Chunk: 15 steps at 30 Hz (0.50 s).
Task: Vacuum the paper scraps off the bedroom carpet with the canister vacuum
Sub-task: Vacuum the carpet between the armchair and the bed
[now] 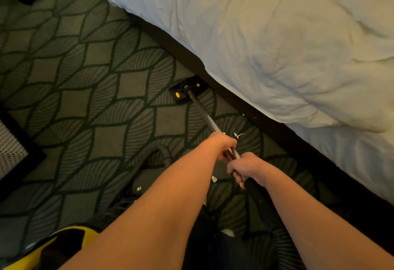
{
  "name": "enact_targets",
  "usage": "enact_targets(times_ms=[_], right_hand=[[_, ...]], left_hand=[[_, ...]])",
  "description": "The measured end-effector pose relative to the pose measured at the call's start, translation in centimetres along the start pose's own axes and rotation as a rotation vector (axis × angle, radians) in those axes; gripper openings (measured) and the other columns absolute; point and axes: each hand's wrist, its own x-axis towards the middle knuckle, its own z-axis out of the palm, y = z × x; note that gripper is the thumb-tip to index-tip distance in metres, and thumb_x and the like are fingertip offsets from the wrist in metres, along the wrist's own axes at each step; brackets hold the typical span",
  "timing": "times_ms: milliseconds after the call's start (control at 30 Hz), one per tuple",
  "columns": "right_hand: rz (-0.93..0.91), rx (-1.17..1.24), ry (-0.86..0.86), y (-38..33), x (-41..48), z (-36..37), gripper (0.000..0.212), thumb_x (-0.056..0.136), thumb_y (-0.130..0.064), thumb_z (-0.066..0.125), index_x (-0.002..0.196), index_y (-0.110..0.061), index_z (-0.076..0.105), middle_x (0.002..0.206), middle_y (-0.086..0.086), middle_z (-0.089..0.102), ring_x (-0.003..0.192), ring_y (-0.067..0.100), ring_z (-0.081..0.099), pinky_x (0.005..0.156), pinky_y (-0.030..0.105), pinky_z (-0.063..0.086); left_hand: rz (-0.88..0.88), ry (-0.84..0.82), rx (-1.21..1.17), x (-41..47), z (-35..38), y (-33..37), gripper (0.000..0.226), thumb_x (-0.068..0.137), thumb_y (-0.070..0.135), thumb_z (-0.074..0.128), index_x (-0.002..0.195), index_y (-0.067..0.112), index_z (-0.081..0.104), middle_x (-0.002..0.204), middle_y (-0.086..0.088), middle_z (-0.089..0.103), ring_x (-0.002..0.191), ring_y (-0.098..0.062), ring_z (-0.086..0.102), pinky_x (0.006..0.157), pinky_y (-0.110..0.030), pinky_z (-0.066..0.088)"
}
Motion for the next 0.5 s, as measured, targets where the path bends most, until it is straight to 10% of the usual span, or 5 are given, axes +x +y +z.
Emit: enact_targets(times_ms=[300,500], right_hand=[[0.006,-0.026,-0.016,2.5,-0.1,-3.7,0.002,0.088,-0.003,0.060,0.089,-0.003,0.058,0.054,0.006,0.050,0.043,0.014,0.045,0.044,0.025,0.042],[0.023,-0.116,-0.024,4.9,-2.4,-8.5,0.012,0.089,-0.003,0.059,0.100,-0.002,0.057,0.052,0.005,0.052,0.043,0.013,0.046,0.044,0.025,0.045]], left_hand=[[-0.016,0.012,-0.010,-1.3,4.3,1.1,0.014,0.089,0.014,0.059,0.099,0.005,0.056,0.082,-0.012,0.062,0.076,-0.021,0.064,0.055,-0.026,0.053],[-0.019,-0.007,-0.074,-3.7,8.9,2.5,0.014,0.090,0.015,0.059,0.098,0.006,0.052,0.078,-0.010,0.059,0.079,-0.021,0.062,0.065,-0.028,0.054]])
